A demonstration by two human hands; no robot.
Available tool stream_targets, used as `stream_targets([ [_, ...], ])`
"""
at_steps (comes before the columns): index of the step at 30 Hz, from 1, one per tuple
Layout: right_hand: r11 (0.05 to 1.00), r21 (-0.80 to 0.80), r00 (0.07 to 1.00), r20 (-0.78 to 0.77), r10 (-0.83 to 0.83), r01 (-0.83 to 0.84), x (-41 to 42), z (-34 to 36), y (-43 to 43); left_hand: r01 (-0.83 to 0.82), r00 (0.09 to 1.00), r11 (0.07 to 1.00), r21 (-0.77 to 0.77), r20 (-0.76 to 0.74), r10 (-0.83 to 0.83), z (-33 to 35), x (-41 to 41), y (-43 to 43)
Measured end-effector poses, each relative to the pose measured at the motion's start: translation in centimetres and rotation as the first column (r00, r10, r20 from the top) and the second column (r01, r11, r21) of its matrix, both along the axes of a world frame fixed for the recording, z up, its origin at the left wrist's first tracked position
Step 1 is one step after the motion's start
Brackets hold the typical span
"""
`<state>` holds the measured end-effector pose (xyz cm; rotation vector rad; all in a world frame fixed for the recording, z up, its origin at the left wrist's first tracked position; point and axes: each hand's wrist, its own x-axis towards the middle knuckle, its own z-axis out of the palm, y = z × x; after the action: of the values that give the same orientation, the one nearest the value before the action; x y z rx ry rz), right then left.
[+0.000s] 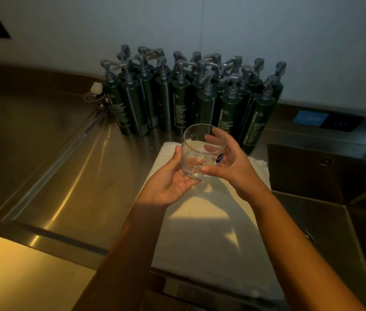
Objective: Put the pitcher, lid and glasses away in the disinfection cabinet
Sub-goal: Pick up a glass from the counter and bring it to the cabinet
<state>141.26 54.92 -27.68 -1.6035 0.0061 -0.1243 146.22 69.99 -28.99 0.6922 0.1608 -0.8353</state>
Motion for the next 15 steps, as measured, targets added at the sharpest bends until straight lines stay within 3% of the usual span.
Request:
stream_targets([
  [7,0.994,-0.028,0.995,-0.004,0.104,-0.104,2.8,1.0,3.6,-0.098,0.991,0.995,-0.022,0.085,0.099,1.1,0.8,4.2],
  [15,0.957,-0.098,0.961,0.002,0.275,-0.274,6.9,3.5,11.4,-0.281,0.959,0.96,-0.007,0.026,0.281,3.4,1.8,12.7],
])
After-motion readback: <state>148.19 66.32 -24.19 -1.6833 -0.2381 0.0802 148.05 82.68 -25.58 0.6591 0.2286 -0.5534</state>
